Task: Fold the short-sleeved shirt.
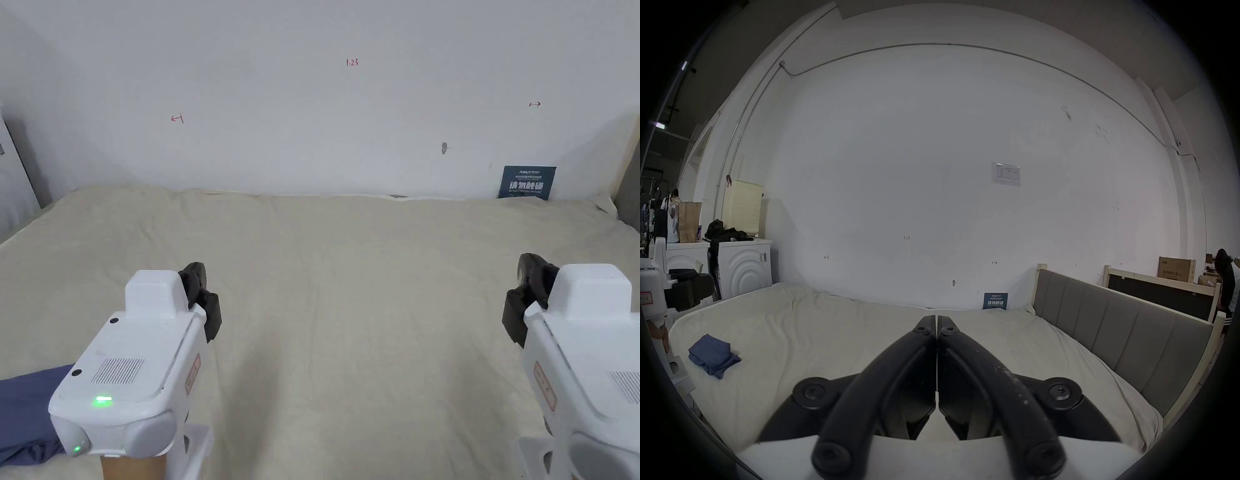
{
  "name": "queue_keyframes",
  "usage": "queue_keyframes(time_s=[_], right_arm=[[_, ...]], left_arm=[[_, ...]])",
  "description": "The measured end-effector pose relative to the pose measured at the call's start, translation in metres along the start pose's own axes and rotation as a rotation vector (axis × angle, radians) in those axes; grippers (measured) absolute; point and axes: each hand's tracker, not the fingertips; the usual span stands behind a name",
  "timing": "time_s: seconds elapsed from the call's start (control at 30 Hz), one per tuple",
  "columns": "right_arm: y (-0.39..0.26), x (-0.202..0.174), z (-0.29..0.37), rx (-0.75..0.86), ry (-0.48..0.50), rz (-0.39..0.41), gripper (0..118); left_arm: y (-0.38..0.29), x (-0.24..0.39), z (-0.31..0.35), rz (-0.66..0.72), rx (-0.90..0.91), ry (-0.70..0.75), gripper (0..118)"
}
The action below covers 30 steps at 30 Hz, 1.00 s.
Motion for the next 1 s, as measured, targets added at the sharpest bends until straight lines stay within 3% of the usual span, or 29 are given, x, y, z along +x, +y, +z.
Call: queue_keyframes(time_s=[1.0], right_arm=[[0.0028,-0.0032,0.0059,0.01,-0.001,0.008,3]], left_arm=[[0.0008,0.0002,0.002,0.008,-0.006,-0.011,0]])
